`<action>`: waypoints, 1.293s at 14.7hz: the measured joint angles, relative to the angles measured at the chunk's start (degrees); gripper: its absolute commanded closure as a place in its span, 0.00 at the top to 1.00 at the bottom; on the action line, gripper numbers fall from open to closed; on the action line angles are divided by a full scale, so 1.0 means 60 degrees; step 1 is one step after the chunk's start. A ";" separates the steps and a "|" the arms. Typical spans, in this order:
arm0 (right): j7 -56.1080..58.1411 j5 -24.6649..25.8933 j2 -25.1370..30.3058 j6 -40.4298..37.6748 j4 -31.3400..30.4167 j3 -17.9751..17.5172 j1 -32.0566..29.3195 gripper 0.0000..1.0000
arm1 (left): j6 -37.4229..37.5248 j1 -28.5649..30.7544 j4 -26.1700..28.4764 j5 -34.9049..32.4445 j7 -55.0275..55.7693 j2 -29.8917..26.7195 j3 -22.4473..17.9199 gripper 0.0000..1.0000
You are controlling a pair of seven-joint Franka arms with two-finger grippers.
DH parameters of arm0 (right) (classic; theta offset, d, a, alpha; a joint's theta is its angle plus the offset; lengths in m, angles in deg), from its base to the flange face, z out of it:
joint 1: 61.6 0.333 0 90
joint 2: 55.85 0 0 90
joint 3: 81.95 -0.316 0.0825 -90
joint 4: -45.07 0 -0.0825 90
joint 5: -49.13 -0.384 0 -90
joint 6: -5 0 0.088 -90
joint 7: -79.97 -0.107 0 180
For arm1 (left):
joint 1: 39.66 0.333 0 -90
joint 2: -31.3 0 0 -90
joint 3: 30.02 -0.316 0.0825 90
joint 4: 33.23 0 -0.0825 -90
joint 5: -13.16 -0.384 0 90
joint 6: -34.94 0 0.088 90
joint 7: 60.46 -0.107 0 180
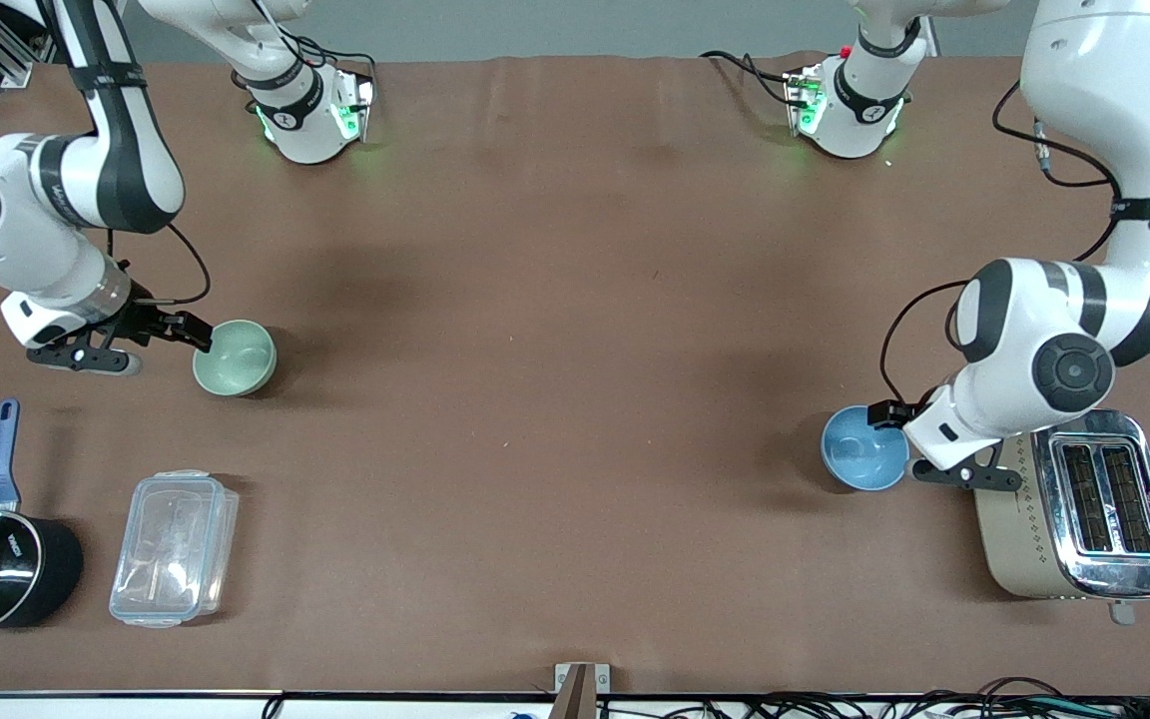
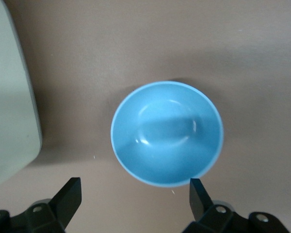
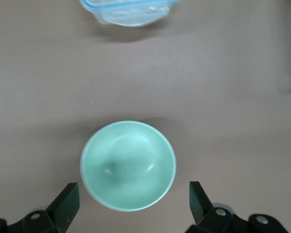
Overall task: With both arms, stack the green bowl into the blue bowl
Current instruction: 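Grasp the green bowl with the right gripper while the left grasps the blue bowl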
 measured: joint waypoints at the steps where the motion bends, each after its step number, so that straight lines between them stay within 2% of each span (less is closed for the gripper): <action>1: 0.0015 0.0083 -0.0031 0.0477 -0.0347 0.0003 -0.0146 1.00 | -0.0185 0.0068 0.0000 -0.0024 -0.0001 0.0167 -0.0002 0.87; 5: 0.0207 0.0154 -0.0686 0.2364 -0.1096 0.0006 -0.0669 1.00 | -0.0880 0.0280 0.0000 -0.0037 -0.0092 0.0758 -0.0004 0.76; 6: 0.0229 0.0154 -0.0970 0.3074 -0.1287 0.0005 -0.0764 1.00 | -0.1063 0.0276 -0.0002 -0.0037 -0.0095 0.0900 -0.0003 0.70; 7: 0.0244 0.0154 -0.1266 0.3703 -0.1481 0.0005 -0.0839 0.99 | -0.1262 0.0268 -0.0003 -0.0037 -0.0095 0.1027 -0.0001 0.65; 8: 0.0253 0.0154 -0.1508 0.4165 -0.1656 0.0004 -0.0868 0.92 | -0.1408 0.0261 -0.0006 -0.0037 -0.0095 0.1140 0.0000 0.59; 9: 0.0253 0.0154 -0.1686 0.4452 -0.1775 -0.0002 -0.0870 0.83 | -0.1510 0.0255 -0.0010 -0.0038 -0.0099 0.1232 0.0001 0.52; 10: 0.0254 0.0154 -0.1800 0.4573 -0.1824 -0.0021 -0.0869 0.68 | -0.1590 0.0248 -0.0013 -0.0038 -0.0099 0.1300 0.0002 0.46; 11: 0.0254 0.0154 -0.1865 0.4607 -0.1843 -0.0040 -0.0869 0.28 | -0.1627 0.0242 -0.0022 -0.0038 -0.0099 0.1339 0.0003 0.40; 12: 0.0254 0.0154 -0.1884 0.4614 -0.1857 -0.0059 -0.0867 0.01 | -0.1631 0.0242 -0.0043 -0.0038 -0.0099 0.1362 0.0004 0.31; 14: 0.0254 0.0154 -0.1885 0.4614 -0.1874 -0.0084 -0.0866 0.00 | -0.1631 0.0241 -0.0059 -0.0039 -0.0098 0.1383 0.0005 0.12; 16: 0.0250 0.0154 -0.1884 0.4618 -0.1874 -0.0085 -0.0868 0.00 | -0.1631 0.0248 -0.0080 -0.0039 -0.0097 0.1385 0.0004 0.01; 19: 0.0231 0.0149 -0.1814 0.4697 -0.1846 -0.0098 -0.0872 0.00 | -0.1617 0.0225 -0.0189 -0.0039 -0.0100 0.1332 0.0047 0.00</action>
